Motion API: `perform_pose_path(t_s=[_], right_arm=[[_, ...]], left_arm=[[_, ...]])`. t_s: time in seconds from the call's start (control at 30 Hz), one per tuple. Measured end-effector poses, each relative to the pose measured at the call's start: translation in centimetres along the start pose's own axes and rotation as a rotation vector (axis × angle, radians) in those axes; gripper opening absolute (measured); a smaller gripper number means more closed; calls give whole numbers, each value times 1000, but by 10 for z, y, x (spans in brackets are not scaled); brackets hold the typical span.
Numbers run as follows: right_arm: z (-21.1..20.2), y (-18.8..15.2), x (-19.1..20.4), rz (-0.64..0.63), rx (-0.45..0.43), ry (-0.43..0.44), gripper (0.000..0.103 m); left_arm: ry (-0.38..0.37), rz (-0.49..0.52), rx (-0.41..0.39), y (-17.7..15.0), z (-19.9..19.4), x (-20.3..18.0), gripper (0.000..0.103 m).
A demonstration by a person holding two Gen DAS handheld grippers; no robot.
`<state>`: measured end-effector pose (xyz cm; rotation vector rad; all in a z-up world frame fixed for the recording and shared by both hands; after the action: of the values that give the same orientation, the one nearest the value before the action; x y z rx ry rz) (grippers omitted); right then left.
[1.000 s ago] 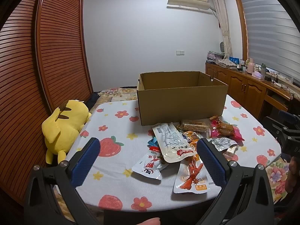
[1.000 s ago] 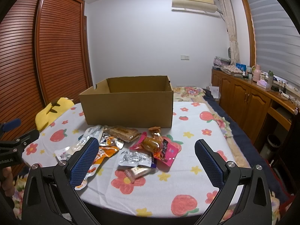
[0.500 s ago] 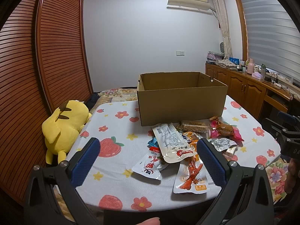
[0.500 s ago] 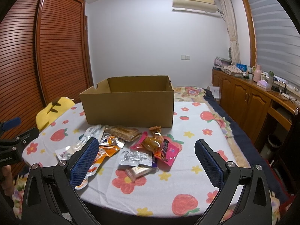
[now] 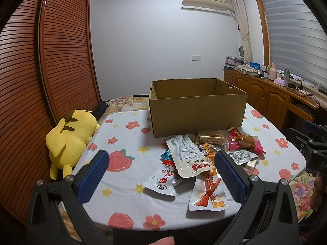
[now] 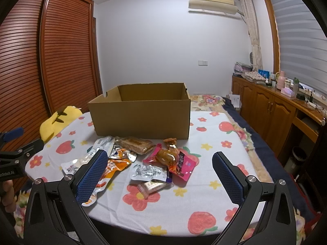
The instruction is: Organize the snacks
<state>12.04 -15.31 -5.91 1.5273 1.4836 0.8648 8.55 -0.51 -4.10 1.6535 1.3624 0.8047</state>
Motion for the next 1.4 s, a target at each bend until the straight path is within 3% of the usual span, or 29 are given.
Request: perform_pose_path(t_s=[0.83, 1.4], right_arm=[[0, -3, 5, -5, 13, 7, 103], [36, -29, 0, -39, 90, 8, 103]], left_arm=[[-12, 0, 27, -4, 6, -2, 103], [-106, 37, 183, -39, 61, -18, 103]])
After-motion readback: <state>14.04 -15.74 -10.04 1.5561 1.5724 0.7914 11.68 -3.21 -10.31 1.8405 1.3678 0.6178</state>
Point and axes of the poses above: each gripper's, at about its wrist camera, not at the fingertips, and z roughly the way its jaws point, x to its left, y to its top, the point moved 10 cm from there along z, roughly the way its jaws point, and after that the axes turned 11 degrees about -y, right-handed, at the moved point
